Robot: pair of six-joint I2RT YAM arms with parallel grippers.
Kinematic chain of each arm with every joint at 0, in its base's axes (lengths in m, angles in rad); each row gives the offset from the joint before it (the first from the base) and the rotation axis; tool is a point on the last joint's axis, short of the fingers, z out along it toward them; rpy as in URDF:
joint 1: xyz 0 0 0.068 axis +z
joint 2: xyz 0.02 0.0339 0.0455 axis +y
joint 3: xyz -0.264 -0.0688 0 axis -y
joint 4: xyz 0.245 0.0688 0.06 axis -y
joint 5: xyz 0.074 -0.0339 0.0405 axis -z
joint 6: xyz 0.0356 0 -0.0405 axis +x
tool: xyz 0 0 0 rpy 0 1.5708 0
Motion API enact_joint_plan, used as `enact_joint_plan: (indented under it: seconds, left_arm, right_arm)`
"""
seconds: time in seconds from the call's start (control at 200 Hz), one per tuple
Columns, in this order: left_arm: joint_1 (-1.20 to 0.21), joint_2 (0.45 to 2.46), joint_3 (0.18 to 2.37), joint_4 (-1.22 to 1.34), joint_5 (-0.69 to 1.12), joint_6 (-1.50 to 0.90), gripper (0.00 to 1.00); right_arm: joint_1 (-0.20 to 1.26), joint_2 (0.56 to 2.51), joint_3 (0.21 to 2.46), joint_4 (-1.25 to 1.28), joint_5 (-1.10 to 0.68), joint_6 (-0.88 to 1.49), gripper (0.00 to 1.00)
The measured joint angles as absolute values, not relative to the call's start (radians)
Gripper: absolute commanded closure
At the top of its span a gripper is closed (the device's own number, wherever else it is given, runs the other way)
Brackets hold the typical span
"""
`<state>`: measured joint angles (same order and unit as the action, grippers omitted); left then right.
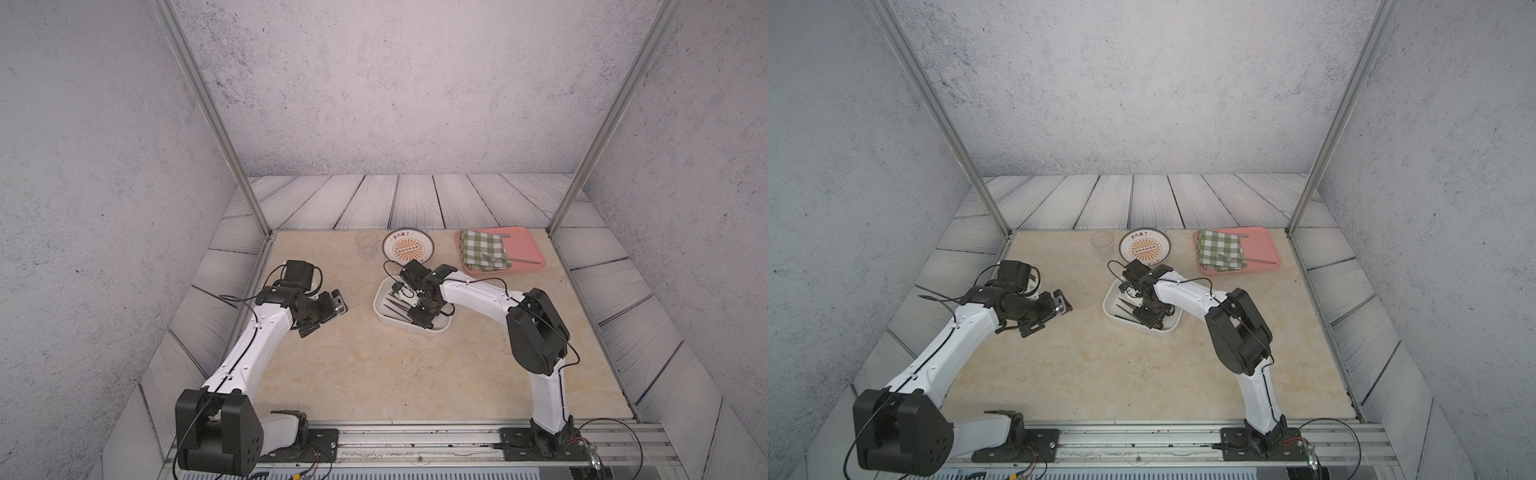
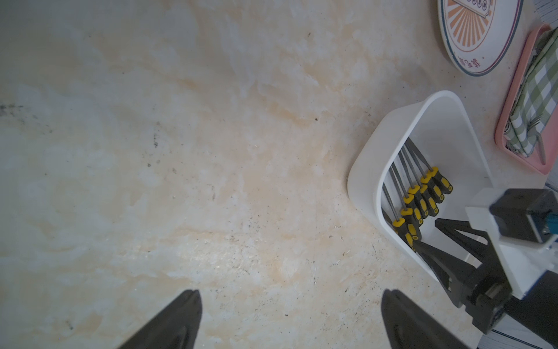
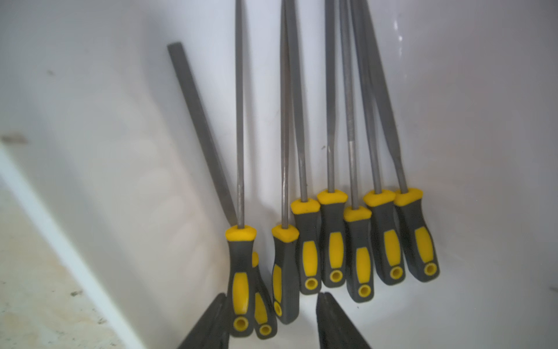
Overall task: Put the file tool into the storage box
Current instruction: Place the file tool in the storage box.
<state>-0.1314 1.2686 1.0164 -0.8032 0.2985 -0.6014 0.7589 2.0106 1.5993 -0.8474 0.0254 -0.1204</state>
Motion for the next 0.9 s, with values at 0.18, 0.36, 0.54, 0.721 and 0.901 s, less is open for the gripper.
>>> enact_joint_plan:
  seconds: [0.18,0.36,0.54,0.721,0.901]
  left_arm:
    - [-0.132,1.195,1.002,-0.739,0.278,-0.581,0.02]
    - [-0.137,1.007,0.895,-0.566,0.231,-0.578,0.01]
    - [-0.140,0.910,0.807,-0.436,0.089,-0.493,0.02]
    - [-0.141,0.886,0.663,-0.255,-0.047,-0.364,0.01]
    - [-0.141,0.964,0.533,-0.031,-0.132,-0.271,0.02]
  right_arm:
    - [0.759,1.857,1.558,-0.794,0.043,-0.028,0.07]
    - [0.757,1.646,1.456,-0.691,0.161,0.076,0.01]
    - [0.668,1.447,1.276,-0.554,0.263,0.185,0.01]
    - [0.496,1.291,1.082,-0.427,0.300,0.216,0.01]
    - [0.336,1.231,0.942,-0.342,0.311,0.195,0.01]
